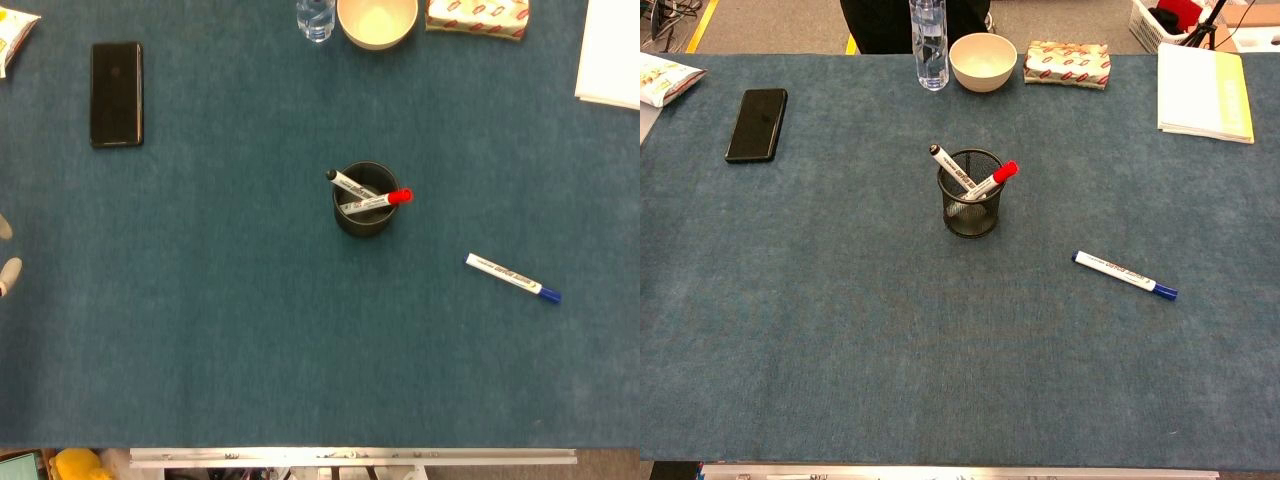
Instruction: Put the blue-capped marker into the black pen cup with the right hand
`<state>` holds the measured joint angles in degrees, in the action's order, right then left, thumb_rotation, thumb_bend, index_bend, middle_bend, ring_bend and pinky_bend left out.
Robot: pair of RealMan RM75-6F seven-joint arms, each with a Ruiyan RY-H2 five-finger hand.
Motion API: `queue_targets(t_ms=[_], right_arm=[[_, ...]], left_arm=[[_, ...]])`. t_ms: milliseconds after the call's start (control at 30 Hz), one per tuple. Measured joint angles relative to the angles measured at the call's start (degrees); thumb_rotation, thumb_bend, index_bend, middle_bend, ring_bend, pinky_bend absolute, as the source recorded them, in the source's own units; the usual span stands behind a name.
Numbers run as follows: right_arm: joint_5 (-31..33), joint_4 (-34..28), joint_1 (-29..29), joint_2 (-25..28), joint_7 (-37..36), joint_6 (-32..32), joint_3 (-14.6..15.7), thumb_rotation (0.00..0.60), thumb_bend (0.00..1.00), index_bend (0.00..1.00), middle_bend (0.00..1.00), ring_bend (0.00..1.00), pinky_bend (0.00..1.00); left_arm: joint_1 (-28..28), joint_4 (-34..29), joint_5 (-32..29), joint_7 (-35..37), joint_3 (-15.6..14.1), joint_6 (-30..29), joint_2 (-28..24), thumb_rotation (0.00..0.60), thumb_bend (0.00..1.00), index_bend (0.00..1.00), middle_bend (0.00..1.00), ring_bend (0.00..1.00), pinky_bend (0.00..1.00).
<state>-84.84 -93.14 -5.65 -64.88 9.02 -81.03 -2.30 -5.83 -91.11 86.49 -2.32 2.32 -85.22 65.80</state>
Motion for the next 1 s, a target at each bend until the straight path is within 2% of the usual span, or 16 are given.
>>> queue_targets(t_ms=[533, 733, 1000], right_arm=[[1.29, 0.90, -0.49, -2.11, 1.23, 1.73, 0.26, 0.600, 0.12, 0.41, 0.43, 0.34, 0.34], [1.60, 1.93, 0.39, -6.20, 3.31, -0.45, 0.11, 0.600, 0.12, 0.41, 0.43, 0.34, 0.34], [2.46, 6.92, 1.54, -13.81, 5.66, -2.11, 0.20, 0.600, 0.12, 0.46, 0.40, 0.31, 0.34]], left_arm=[[0.05, 0.33, -0.07, -0.60, -0.41, 0.45, 0.35, 0.600, 0.19, 0.52, 0.35, 0.28, 0.54], [-0.28, 0.74, 0.15, -0.27, -0.68, 1.20, 0.50, 0.600, 0.19, 0.52, 0.35, 0.28, 0.54], [-0.21, 0.67, 0.30, 0.67, -0.67, 0.94, 0.21, 0.600, 0.19, 0.52, 0.35, 0.28, 0.54]])
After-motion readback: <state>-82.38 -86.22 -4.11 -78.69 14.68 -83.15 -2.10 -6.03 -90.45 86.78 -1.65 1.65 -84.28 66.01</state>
